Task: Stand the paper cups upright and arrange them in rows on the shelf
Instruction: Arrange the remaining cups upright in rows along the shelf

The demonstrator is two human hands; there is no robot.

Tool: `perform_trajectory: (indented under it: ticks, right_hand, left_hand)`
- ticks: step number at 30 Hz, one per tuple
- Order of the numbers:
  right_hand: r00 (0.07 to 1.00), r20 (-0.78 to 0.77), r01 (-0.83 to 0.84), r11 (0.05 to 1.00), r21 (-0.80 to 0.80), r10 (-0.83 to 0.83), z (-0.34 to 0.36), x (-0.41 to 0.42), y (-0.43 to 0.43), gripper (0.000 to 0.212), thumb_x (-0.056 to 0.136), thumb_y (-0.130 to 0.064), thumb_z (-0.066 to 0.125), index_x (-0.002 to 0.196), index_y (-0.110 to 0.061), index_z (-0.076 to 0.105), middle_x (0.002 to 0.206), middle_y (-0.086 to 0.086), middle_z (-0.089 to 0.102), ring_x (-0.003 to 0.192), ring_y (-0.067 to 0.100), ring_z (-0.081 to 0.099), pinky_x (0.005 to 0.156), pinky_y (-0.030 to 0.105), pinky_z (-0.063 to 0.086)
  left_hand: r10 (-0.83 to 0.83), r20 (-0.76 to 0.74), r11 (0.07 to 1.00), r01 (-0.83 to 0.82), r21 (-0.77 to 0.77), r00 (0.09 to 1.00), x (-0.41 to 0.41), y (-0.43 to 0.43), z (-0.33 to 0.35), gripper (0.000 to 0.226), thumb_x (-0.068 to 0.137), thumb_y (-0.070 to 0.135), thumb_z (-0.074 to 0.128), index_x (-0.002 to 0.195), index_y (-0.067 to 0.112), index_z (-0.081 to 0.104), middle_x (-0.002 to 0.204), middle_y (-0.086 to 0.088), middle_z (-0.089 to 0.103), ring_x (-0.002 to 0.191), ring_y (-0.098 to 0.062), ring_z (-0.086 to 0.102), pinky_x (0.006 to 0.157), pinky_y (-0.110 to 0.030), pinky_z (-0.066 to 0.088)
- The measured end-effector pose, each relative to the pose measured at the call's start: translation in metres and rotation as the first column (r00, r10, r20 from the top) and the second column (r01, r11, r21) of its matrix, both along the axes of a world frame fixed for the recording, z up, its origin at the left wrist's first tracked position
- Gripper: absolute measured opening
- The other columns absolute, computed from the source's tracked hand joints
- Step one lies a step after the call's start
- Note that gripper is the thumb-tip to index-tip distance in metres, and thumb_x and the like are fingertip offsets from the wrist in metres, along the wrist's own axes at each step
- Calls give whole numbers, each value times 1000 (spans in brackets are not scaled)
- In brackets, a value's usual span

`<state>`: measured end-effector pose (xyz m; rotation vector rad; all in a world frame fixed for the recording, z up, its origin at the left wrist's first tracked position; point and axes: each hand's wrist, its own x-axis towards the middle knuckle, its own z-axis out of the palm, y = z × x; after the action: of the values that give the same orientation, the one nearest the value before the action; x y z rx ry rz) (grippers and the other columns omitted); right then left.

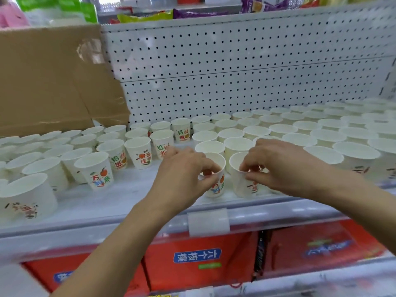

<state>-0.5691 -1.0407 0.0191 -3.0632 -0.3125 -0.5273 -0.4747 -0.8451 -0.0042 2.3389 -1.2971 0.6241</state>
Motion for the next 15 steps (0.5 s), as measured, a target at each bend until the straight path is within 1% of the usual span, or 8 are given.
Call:
perform_trajectory:
  ticks: [2,3,5,6,8,10,11,15]
  right_hand:
    - [1000,-6,-5,1000,13,5,2,0,0,15,89,-36,61,101,-31,69,78,-17,55,84,4,41,76,25,39]
    - [1000,-5,-4,999,33,4,3,0,-1,17,87,-38,65,102,-31,69,79,-18,56,83,3,41,77,26,40]
    - [1000,-5,-1,997,82,1,9,-2,-4,28,80,-46,70,105,-34,69,83,-18,59,84,3,44,79,29,43]
    - [1000,-3,-6,995,96,7,12,-3,-5,35,76,-51,70,107,-35,68,86,-19,61,87,4,47,81,30,43]
    - [1000,-14,-10,995,101,11,16,-4,-8,49,70,-59,68,115,-37,65,100,-19,62,97,6,49,87,30,41]
    - [999,-36,10,995,99,-7,19,-3,-10,63,68,-67,61,125,-40,57,113,-20,58,108,7,46,92,28,36]
    - [999,-46,23,995,98,-18,20,-2,-10,68,67,-70,58,129,-41,52,117,-20,56,110,6,43,92,26,34]
    - [993,-118,36,995,93,-25,23,1,-9,76,71,-66,62,139,-46,32,120,-24,47,109,-1,33,85,21,28]
  left_hand:
    - [-43,-40,998,41,-47,998,1,0,-2,16,83,49,65,90,38,74,62,24,51,72,-3,48,76,-33,31]
    - [-67,-80,995,60,-77,995,1,1,-2,23,79,54,65,93,38,73,67,24,56,75,-2,51,79,-38,38]
    - [-88,-152,988,67,-142,984,3,5,-2,47,69,67,61,106,39,68,91,21,65,92,-4,55,88,-45,44]
    - [-81,-188,985,50,-163,979,4,7,-2,59,66,71,61,115,40,63,106,20,64,102,-3,55,93,-44,43]
    - [-56,-298,983,0,-186,953,5,12,-1,78,60,76,66,128,40,52,126,19,54,110,3,51,97,-31,42]
    - [-34,-393,979,-48,-197,919,5,14,-2,91,55,76,67,134,38,46,130,20,50,108,7,50,88,-16,40]
    - [-31,-425,977,-62,-204,905,5,15,-4,95,52,76,67,136,37,44,128,21,50,106,7,51,85,-14,39]
    - [-33,-482,977,-74,-202,875,5,10,-11,98,48,79,69,133,37,45,118,20,55,102,7,53,85,-18,43]
